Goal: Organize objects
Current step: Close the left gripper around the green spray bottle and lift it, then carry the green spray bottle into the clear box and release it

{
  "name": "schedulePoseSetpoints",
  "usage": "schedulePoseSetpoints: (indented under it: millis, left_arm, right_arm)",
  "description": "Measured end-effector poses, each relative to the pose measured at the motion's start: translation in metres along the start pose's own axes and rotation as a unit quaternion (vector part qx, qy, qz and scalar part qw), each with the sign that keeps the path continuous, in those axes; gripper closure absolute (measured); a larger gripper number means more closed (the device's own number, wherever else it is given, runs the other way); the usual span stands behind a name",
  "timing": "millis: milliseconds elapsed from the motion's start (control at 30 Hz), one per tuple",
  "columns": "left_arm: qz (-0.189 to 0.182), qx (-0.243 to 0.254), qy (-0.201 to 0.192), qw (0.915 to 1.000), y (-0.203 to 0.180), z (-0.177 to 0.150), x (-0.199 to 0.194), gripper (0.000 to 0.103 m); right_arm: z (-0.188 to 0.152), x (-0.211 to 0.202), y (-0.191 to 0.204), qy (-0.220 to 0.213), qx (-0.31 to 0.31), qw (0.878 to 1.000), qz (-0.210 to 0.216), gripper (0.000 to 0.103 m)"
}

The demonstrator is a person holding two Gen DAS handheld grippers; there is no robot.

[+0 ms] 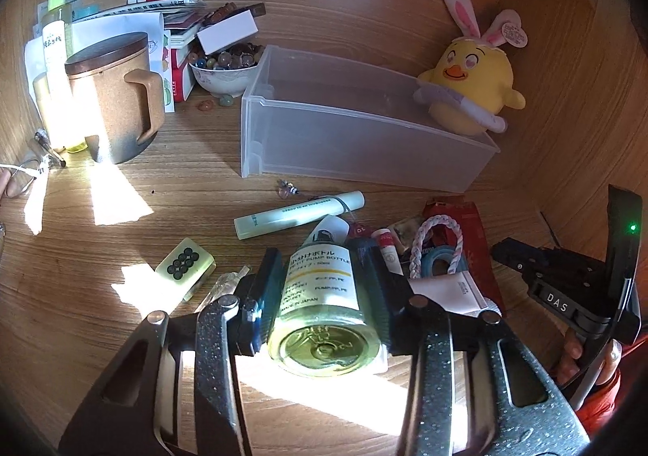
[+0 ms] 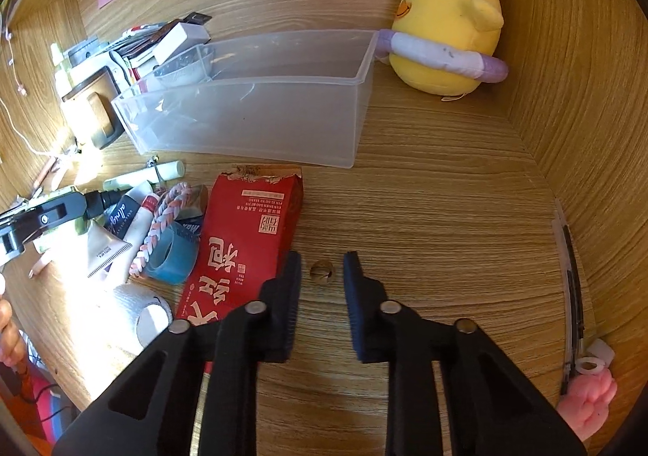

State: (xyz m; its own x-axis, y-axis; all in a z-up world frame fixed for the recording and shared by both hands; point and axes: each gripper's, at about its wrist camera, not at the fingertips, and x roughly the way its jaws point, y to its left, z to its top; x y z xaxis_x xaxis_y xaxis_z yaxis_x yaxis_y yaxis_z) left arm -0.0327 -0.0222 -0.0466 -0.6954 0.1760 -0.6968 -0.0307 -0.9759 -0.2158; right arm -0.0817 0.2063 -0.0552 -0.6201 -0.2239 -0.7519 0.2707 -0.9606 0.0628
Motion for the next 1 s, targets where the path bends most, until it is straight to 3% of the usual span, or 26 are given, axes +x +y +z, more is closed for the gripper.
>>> schedulePoseSetpoints:
  millis: [400,667,767,867,1000]
  left_arm:
    - [0.0,-0.007,-0.025,0.9997,0.002,0.015,-0.012,0.061]
    - [0.002,0.002,-0.068,0.9977,-0.006,0.044,-0.03,0.061]
    - [0.004,0.014,-0.08,0.9967,-0.012,0.058,-0.034,0.061]
    - [0.004,0.027,-0.09,0.9956,-0.018,0.072,-0.036,0.061]
    - [0.001,0.037,-0.094,0.9949,-0.025,0.088,-0.032,0.061]
  right_arm:
    - [0.006,-0.006,0.0,-0.018,0.005,1.0,0.006,0.095]
    - [0.019,-0.025,-0.003,-0.055,0.0,0.998,0.006,0.095]
    - [0.021,-0.025,-0.005,-0.046,-0.003,0.999,0.006,0.095]
    - [0.017,-0.021,-0.009,-0.026,0.007,0.999,0.019,0.092]
    - [0.009,-0.013,-0.01,-0.012,0.01,1.0,0.016,0.077]
